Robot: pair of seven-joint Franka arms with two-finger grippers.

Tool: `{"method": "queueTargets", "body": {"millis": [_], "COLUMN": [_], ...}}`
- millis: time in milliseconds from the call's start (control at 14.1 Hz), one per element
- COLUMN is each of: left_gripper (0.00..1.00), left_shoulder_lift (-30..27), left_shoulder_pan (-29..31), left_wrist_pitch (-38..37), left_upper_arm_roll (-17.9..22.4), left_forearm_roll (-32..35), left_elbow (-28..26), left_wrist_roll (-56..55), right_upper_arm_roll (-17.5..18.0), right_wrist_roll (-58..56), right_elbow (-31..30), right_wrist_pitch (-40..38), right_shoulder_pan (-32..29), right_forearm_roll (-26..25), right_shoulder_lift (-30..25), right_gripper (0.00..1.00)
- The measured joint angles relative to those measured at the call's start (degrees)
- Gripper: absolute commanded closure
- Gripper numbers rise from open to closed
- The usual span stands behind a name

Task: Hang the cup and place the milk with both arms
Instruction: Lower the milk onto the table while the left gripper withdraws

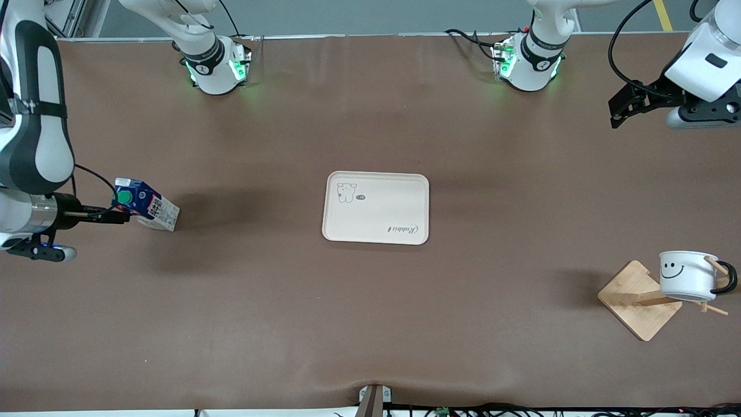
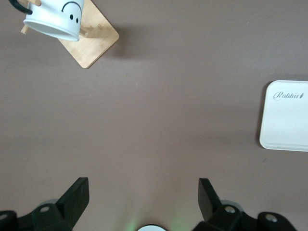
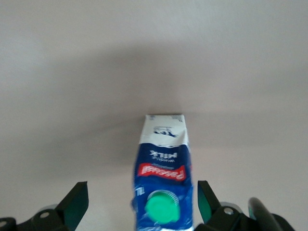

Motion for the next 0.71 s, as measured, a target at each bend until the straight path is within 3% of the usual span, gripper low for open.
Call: {"method": "queueTargets", "body": {"millis": [142, 426, 568, 710], "left_gripper": [0.0, 0.0, 0.0, 0.0], "left_shoulder_lift": [0.0, 0.0, 0.0, 0.0], "left_shoulder_pan": [0.04, 0.43, 0.81, 0.9], "left_wrist_pitch": [0.08, 0.09, 0.09, 0.09], "left_upper_arm_roll": [0.08, 0.19, 0.44, 0.48], "left_forearm_roll": [-1.86, -2.38, -2.38, -2.39], "left_elbow": [-0.06, -0.37, -0.38, -0.38], "left_wrist_roll": [0.0, 0.0, 0.0, 0.0], "right_upper_arm_roll": [0.08, 0.11, -0.01, -0.24], "right_wrist_roll": [-0.02, -0.02, -0.02, -0.02], "right_elbow": [4.36, 13.95, 17.01, 18.65], "right_wrist_pitch": [0.16, -0.36, -0.93, -1.43], "right_shoulder_pan": [1.81, 4.82, 4.77, 4.61], "right_forearm_roll": [-1.29, -8.64, -8.77, -5.83], "right_shoulder_lift": [-0.03, 0.01, 0.01, -0.06], "right_gripper": [0.0, 0.0, 0.0, 0.0]}}
